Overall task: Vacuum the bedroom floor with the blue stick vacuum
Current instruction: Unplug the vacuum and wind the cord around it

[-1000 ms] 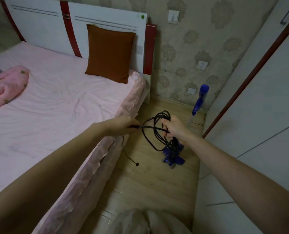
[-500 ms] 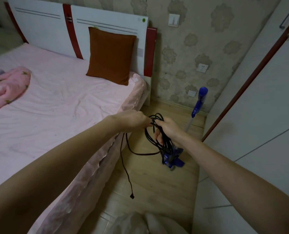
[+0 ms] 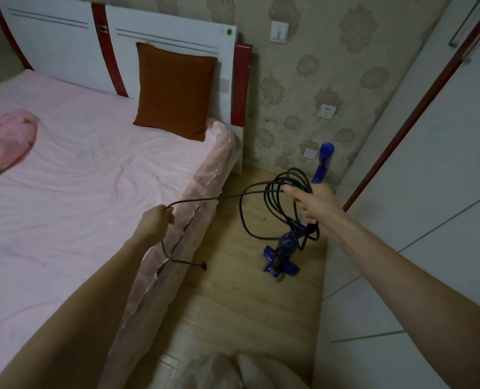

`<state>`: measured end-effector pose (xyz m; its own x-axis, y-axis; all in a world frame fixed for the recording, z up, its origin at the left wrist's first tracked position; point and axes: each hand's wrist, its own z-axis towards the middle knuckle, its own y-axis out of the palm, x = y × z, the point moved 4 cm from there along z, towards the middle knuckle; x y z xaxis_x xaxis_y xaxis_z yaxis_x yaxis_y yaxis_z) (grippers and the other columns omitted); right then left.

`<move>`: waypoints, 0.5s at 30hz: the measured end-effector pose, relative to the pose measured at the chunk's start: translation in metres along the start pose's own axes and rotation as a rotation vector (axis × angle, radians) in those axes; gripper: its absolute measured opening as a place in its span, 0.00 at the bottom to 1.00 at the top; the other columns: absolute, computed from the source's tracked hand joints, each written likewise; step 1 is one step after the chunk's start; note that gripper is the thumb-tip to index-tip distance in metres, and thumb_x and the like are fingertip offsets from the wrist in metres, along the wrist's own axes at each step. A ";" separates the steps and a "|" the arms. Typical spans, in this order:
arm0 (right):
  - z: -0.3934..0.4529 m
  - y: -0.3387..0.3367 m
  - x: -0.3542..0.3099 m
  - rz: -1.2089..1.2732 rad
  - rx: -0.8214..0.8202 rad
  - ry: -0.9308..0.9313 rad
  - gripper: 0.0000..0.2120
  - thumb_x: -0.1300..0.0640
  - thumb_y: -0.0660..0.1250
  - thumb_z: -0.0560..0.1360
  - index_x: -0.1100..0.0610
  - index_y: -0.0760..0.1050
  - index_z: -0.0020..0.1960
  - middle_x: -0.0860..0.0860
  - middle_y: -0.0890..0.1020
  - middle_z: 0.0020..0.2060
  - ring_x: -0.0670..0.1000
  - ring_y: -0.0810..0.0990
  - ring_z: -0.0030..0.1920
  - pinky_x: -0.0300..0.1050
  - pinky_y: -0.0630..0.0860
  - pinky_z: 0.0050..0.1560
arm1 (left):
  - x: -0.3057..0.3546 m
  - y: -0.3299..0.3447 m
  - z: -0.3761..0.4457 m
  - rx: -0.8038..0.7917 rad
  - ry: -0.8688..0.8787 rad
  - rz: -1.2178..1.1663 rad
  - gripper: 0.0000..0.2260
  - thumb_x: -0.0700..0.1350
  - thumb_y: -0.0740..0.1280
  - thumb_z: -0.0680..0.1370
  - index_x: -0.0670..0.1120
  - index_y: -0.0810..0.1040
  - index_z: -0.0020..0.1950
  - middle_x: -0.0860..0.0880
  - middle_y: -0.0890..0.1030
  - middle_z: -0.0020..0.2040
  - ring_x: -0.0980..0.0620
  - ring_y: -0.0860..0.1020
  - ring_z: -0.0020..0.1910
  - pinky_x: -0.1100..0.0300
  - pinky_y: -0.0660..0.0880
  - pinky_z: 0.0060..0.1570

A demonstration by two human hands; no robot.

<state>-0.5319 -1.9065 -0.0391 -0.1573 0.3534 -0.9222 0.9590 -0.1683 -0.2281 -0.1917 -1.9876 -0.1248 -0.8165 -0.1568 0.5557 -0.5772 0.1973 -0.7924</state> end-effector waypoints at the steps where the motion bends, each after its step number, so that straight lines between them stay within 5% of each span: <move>1: -0.001 0.003 -0.003 0.015 0.023 -0.018 0.11 0.50 0.69 0.76 0.56 0.76 0.40 0.45 0.68 0.23 0.44 0.64 0.22 0.36 0.62 0.21 | 0.000 0.005 -0.002 0.025 -0.047 -0.063 0.16 0.43 0.55 0.83 0.40 0.79 0.44 0.39 0.82 0.46 0.40 0.80 0.45 0.51 0.76 0.48; 7: 0.000 0.057 -0.012 0.006 0.131 -0.149 0.10 0.50 0.69 0.77 0.51 0.78 0.37 0.42 0.75 0.22 0.44 0.73 0.30 0.41 0.68 0.35 | 0.094 0.028 -0.032 -0.200 0.095 -0.488 0.21 0.52 0.54 0.84 0.46 0.79 0.38 0.53 0.72 0.29 0.54 0.69 0.29 0.59 0.67 0.31; 15: -0.003 0.087 -0.027 -0.003 -0.113 -0.116 0.11 0.56 0.69 0.77 0.64 0.80 0.43 0.46 0.72 0.18 0.40 0.70 0.18 0.32 0.65 0.22 | 0.137 0.026 -0.068 -0.553 0.420 -0.382 0.22 0.51 0.52 0.85 0.42 0.79 0.43 0.52 0.65 0.28 0.54 0.63 0.27 0.61 0.62 0.29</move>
<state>-0.4433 -1.9276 -0.0331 -0.1800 0.2441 -0.9529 0.9778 -0.0608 -0.2003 -0.3196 -1.9377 -0.0523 -0.4344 0.0457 0.8995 -0.6522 0.6728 -0.3491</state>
